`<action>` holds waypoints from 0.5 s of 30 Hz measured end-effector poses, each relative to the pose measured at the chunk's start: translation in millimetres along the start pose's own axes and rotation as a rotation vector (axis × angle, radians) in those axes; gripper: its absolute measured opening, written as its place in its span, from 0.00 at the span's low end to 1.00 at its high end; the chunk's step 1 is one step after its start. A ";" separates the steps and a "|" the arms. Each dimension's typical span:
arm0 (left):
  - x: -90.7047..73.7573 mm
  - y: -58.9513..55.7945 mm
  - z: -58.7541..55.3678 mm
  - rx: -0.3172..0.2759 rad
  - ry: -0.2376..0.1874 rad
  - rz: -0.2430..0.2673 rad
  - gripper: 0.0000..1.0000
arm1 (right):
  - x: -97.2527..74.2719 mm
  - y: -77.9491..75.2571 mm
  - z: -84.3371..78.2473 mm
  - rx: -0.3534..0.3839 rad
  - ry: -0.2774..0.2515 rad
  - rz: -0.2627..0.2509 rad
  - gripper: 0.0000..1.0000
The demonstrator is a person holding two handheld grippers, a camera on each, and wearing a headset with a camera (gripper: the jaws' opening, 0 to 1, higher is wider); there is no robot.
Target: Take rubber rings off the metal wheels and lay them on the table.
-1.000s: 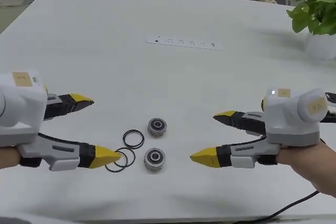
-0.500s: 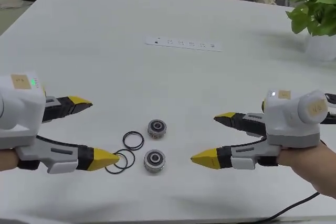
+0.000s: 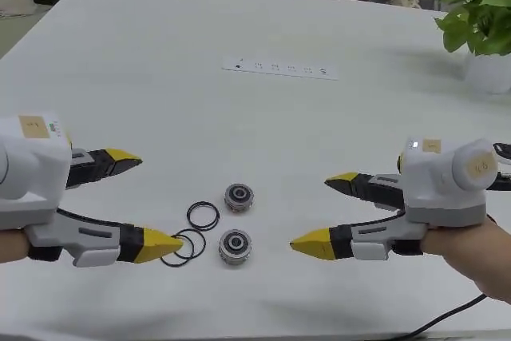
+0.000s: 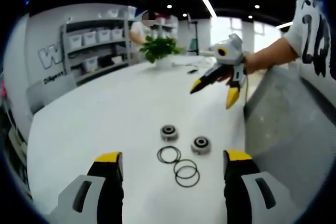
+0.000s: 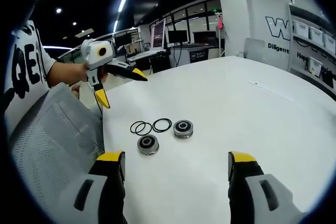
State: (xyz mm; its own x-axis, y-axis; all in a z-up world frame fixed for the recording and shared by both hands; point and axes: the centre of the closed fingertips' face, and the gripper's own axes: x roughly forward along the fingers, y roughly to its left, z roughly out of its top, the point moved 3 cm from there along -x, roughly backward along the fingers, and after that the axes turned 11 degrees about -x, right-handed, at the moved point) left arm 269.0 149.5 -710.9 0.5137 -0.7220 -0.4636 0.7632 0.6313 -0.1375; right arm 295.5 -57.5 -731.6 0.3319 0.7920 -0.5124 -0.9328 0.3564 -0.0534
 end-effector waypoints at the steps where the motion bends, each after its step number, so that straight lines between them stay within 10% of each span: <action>1: -0.1 0.1 0.1 0.000 0.000 0.001 0.80 | 0.0 0.0 -0.1 -0.001 0.000 0.000 0.77; 15: -1.9 1.0 -1.0 -0.007 -0.004 0.007 0.80 | -0.4 -0.9 -1.0 0.003 0.001 -0.003 0.77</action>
State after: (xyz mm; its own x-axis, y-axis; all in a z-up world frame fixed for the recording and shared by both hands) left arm 268.4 151.8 -711.0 0.5208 -0.7184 -0.4612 0.7565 0.6387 -0.1406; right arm 296.1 -58.6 -732.2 0.3348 0.7904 -0.5130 -0.9313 0.3605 -0.0524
